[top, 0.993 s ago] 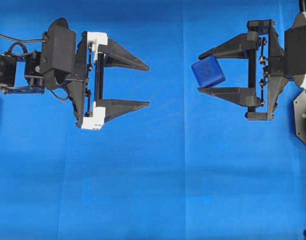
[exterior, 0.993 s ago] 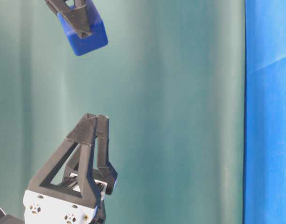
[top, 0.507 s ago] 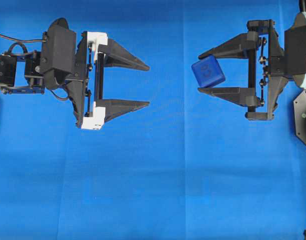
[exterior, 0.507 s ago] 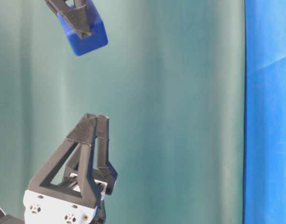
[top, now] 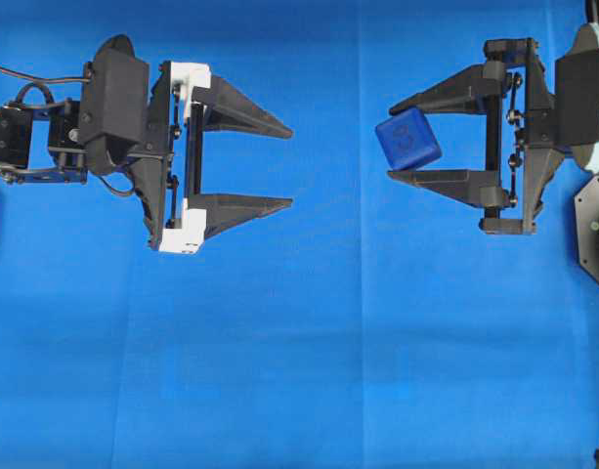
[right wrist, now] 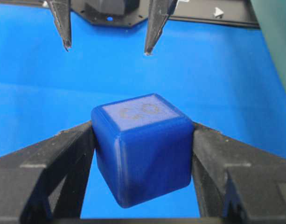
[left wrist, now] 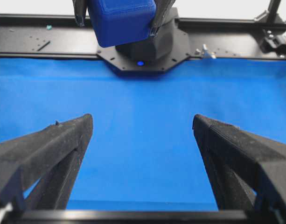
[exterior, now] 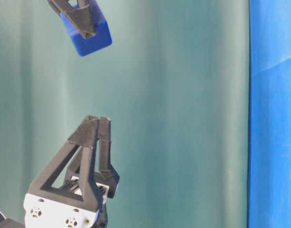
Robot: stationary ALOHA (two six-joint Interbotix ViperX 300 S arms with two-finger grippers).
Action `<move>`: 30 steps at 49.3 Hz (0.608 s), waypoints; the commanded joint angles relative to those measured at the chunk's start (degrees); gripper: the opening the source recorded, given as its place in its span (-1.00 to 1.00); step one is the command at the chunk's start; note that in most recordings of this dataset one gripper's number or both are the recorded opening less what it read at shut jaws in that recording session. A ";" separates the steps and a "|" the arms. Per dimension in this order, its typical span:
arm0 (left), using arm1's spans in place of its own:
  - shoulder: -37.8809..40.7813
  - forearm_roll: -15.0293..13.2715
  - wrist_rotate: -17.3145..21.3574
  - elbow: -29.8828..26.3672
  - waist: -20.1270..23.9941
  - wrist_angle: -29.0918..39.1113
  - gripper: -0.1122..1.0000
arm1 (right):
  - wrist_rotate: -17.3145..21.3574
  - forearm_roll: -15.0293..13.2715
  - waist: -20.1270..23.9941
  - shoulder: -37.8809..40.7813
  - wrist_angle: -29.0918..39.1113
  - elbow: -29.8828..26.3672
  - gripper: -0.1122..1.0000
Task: Handover the blue block to the right arm after grasping it with the left arm, then place it in the designated position.
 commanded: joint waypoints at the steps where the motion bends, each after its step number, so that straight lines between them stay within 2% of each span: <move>1: -1.14 0.00 0.00 -1.05 0.00 -0.26 0.87 | 0.18 0.18 0.09 -0.26 -0.09 -0.62 0.13; 30: -1.14 0.00 0.00 -1.14 0.00 -0.26 0.87 | 0.18 0.18 0.09 -0.26 0.35 -0.62 0.13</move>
